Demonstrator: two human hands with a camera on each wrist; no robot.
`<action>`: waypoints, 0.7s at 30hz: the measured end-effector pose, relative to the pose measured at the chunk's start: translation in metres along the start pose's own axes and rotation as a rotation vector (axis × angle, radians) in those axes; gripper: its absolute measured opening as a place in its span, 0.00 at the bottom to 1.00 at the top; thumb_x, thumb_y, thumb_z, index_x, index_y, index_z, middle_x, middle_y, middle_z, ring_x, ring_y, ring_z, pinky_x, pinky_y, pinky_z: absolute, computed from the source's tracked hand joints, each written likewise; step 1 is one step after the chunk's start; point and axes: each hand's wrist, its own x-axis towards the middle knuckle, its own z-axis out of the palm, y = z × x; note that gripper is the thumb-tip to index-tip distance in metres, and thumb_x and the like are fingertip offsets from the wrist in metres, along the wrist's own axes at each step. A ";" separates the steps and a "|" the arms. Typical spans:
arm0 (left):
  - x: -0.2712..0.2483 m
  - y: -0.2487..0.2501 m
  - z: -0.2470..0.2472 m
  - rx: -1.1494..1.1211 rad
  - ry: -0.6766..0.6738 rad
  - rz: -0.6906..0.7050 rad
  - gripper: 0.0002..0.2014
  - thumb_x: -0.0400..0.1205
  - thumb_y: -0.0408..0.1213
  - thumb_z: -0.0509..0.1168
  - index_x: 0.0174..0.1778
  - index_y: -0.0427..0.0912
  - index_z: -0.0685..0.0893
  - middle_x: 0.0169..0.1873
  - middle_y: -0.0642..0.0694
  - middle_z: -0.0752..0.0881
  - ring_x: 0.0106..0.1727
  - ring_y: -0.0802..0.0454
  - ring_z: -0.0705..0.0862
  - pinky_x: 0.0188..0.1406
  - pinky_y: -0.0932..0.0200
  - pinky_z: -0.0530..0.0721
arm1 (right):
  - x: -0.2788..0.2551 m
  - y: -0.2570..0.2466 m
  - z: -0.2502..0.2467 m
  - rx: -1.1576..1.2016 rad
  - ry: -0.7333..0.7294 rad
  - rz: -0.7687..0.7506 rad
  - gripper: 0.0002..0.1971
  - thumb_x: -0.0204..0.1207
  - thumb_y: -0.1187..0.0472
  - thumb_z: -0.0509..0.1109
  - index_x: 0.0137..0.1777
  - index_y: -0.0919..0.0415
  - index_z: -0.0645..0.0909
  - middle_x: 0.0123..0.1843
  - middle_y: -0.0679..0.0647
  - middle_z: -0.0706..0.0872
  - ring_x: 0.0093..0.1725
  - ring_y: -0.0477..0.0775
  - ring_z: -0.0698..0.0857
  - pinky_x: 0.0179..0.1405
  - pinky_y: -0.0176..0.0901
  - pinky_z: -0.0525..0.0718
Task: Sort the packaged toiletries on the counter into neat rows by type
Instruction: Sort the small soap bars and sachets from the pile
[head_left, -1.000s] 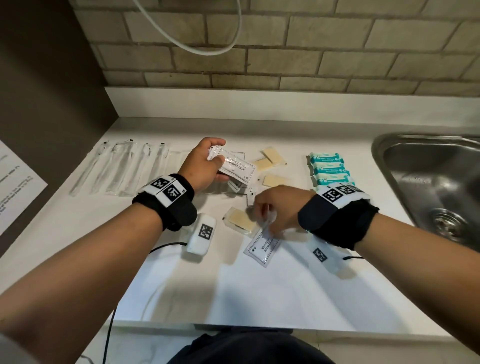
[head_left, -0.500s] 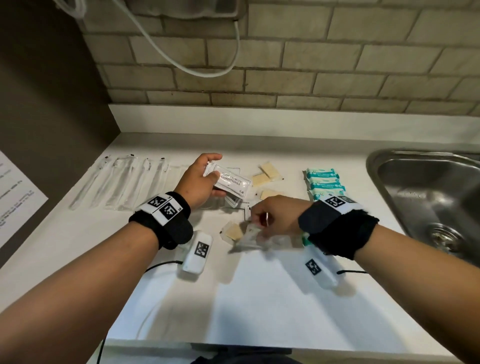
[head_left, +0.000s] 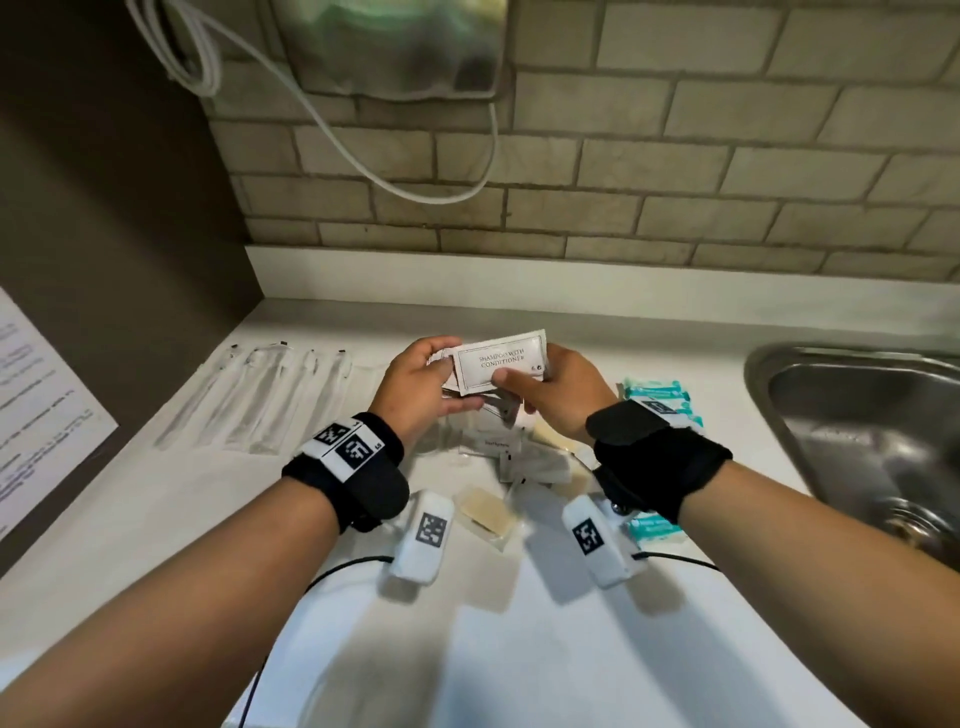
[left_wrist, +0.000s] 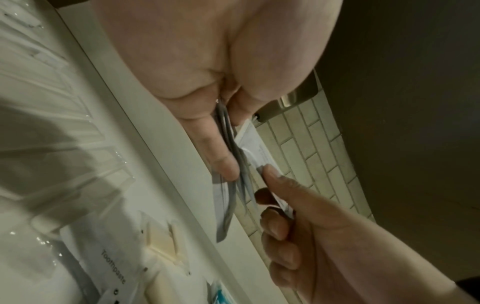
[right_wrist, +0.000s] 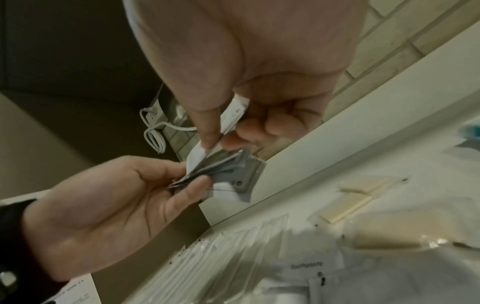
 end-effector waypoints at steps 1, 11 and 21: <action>0.000 0.001 0.000 -0.014 0.013 0.009 0.13 0.89 0.30 0.52 0.63 0.36 0.80 0.56 0.40 0.83 0.49 0.41 0.89 0.39 0.52 0.92 | 0.001 0.001 0.000 -0.041 0.004 0.024 0.20 0.77 0.47 0.70 0.64 0.57 0.82 0.53 0.52 0.91 0.39 0.48 0.82 0.43 0.37 0.76; 0.015 -0.005 -0.004 0.174 -0.040 0.061 0.17 0.83 0.28 0.66 0.68 0.42 0.78 0.65 0.35 0.82 0.56 0.41 0.89 0.43 0.58 0.91 | 0.011 0.006 -0.001 -0.177 -0.084 0.221 0.32 0.70 0.32 0.67 0.65 0.56 0.73 0.53 0.53 0.84 0.50 0.55 0.83 0.41 0.44 0.76; 0.051 0.014 -0.019 0.131 0.024 0.114 0.17 0.84 0.24 0.63 0.69 0.36 0.76 0.63 0.35 0.82 0.59 0.39 0.86 0.39 0.58 0.91 | 0.084 0.030 -0.008 -0.636 -0.271 0.265 0.30 0.80 0.39 0.61 0.78 0.51 0.69 0.78 0.59 0.70 0.77 0.63 0.68 0.73 0.48 0.66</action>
